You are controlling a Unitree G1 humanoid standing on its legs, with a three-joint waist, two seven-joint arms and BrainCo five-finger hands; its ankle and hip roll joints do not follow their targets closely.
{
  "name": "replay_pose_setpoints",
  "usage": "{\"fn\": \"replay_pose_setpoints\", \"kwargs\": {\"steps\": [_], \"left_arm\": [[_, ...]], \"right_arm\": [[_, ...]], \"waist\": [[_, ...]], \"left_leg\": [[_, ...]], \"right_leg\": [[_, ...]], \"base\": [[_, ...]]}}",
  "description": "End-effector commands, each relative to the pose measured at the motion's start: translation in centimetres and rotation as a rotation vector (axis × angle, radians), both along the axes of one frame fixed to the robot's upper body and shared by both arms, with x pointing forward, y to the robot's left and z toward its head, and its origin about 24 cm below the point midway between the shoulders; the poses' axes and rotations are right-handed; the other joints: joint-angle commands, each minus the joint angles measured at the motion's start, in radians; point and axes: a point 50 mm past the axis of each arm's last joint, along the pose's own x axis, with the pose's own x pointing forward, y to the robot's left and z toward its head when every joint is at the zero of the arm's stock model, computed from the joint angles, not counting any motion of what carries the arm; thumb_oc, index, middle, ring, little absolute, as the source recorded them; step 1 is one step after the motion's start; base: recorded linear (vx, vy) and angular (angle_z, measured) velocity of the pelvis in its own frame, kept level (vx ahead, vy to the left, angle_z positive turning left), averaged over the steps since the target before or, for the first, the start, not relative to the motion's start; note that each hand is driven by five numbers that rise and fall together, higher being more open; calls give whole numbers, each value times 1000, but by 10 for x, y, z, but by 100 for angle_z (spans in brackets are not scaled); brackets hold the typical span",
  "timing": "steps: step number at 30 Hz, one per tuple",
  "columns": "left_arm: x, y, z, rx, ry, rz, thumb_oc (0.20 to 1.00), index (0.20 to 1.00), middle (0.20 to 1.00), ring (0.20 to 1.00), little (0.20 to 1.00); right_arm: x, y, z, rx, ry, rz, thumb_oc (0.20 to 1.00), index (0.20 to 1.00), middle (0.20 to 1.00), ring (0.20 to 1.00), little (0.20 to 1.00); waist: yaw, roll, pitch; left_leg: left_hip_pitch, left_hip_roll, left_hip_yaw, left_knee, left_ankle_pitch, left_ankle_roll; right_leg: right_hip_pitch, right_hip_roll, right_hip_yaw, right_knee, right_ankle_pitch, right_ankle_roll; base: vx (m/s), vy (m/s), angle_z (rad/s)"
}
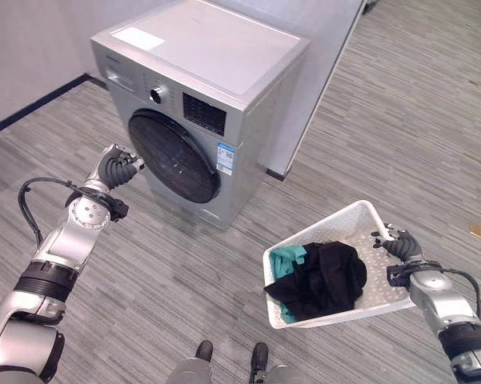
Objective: Grab the laundry basket,head to the washer,open it,put in the laundry and shut it.
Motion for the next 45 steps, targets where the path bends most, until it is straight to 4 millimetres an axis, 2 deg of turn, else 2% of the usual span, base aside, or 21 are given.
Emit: {"fn": "replay_pose_setpoints", "kwargs": {"steps": [1,6,13,15,16,18,19,22,24,26,27,29,30,31,34,35,37,38,40,41,45], "left_arm": [[-5,5,18,-55,-116,-7,200,200,200,200,200],[-15,14,0,-104,-80,27,200,200,200,200,200],[-22,22,-9,-108,-64,64,200,200,200,200,200],[-19,20,-6,-97,-65,55,200,200,200,200,200],[-16,16,-3,-98,-74,45,200,200,200,200,200],[-14,14,0,-102,-85,37,200,200,200,200,200],[-13,13,1,-105,-90,36,200,200,200,200,200],[-12,15,3,-114,-100,48,200,200,200,200,200],[-15,18,3,-130,-102,56,200,200,200,200,200],[-15,18,3,-131,-103,58,200,200,200,200,200],[-19,27,5,-117,-93,68,200,200,200,200,200],[-19,28,5,-119,-94,71,200,200,200,200,200],[-19,33,7,-109,-96,84,200,200,200,200,200],[-19,34,8,-107,-97,89,200,200,200,200,200],[-20,39,7,-105,-97,103,200,200,200,200,200],[-20,39,5,-110,-93,101,200,200,200,200,200],[-20,39,1,-119,-85,103,200,200,200,200,200],[-20,40,-1,-125,-79,110,200,200,200,200,200],[-21,44,2,-120,-88,123,200,200,200,200,200],[-21,50,3,-113,-94,148,200,200,200,200,200],[-23,60,11,-90,-113,179,200,200,200,200,200]], "right_arm": [[33,0,84,32,-377,33,200,200,200,200,200],[40,11,80,69,-372,49,200,200,200,200,200],[47,15,85,113,-400,45,200,200,200,200,200],[46,11,92,137,-438,24,200,200,200,200,200],[47,9,101,149,-473,19,200,200,200,200,200],[49,6,115,143,-518,17,200,200,200,200,200],[52,8,123,138,-540,26,200,200,200,200,200],[58,13,135,141,-571,45,200,200,200,200,200],[63,17,149,164,-616,65,200,200,200,200,200],[64,17,150,164,-617,67,200,200,200,200,200],[72,20,169,139,-644,90,200,200,200,200,200],[73,21,170,140,-644,94,200,200,200,200,200],[76,22,178,129,-657,98,200,200,200,200,200],[78,24,179,132,-658,104,200,200,200,200,200],[81,28,181,135,-659,120,200,200,200,200,200],[84,27,185,133,-661,115,200,200,200,200,200],[84,26,186,130,-661,112,200,200,200,200,200],[86,30,191,129,-672,120,200,200,200,200,200],[94,40,198,125,-670,139,200,200,200,200,200],[102,51,205,125,-670,161,200,200,200,200,200],[109,60,216,107,-675,178,200,200,200,200,200]], "waist": [[25,-14,-98],[34,-6,-107],[40,-1,-115],[26,-1,-120],[19,-5,-106],[27,-10,-77],[34,-10,-65],[40,-8,-49],[41,-11,-54],[41,-11,-52],[45,-27,-77],[48,-28,-75],[53,-27,-84],[55,-25,-89],[72,-15,-98],[72,8,-112],[72,17,-116],[77,28,-124],[95,38,-131],[108,50,-143],[124,58,-155]], "left_leg": [[-39,19,107,110,-113,-15],[-34,39,152,124,-121,-21],[-16,58,179,119,-124,-23],[-17,69,171,128,-124,-31],[-54,78,169,198,-121,-46],[-142,75,150,357,-62,-65],[-181,69,124,434,-38,-67],[-248,59,71,556,-1,-59],[-258,122,33,504,4,-48],[-252,123,35,496,7,-49],[-184,278,15,182,59,-60],[-162,286,25,148,74,-64],[-159,345,19,58,131,-79],[-149,363,20,26,144,-83],[-122,377,1,-6,145,-97],[-100,375,22,-20,129,-116],[-86,375,61,-11,118,-128],[-77,360,70,-2,96,-135],[-48,328,111,14,63,-130],[-7,300,152,3,31,-121],[28,251,191,-7,-8,-91]], "right_leg": [[-24,28,22,109,-162,0],[17,28,22,31,-134,5],[33,28,40,9,-126,3],[34,36,42,16,-138,-6],[33,36,39,24,-145,-16],[38,36,44,33,-145,-32],[36,41,53,41,-146,-43],[30,49,70,62,-148,-52],[40,51,85,66,-160,-49],[41,51,86,66,-159,-50],[47,43,104,70,-191,-34],[48,45,111,72,-191,-38],[61,45,129,69,-206,-31],[64,46,134,69,-209,-29],[73,42,158,74,-217,-21],[74,33,158,81,-223,-11],[78,17,154,91,-224,-3],[79,-10,149,102,-215,14],[68,-59,164,116,-187,41],[55,-103,175,133,-169,66],[21,-161,206,158,-145,107]], "base": [[-10,-21,-23],[-8,-33,-20],[-7,-23,-17],[-27,-65,-8],[-87,-75,6],[-124,-67,22],[-90,-27,31],[-34,-10,5],[62,15,-10],[110,66,-16],[197,113,-3],[150,91,-16],[144,130,-19],[146,129,-9],[133,153,-27],[177,300,-53],[105,238,-46],[64,233,-27],[49,378,-39],[33,430,-81],[27,294,-75]]}}
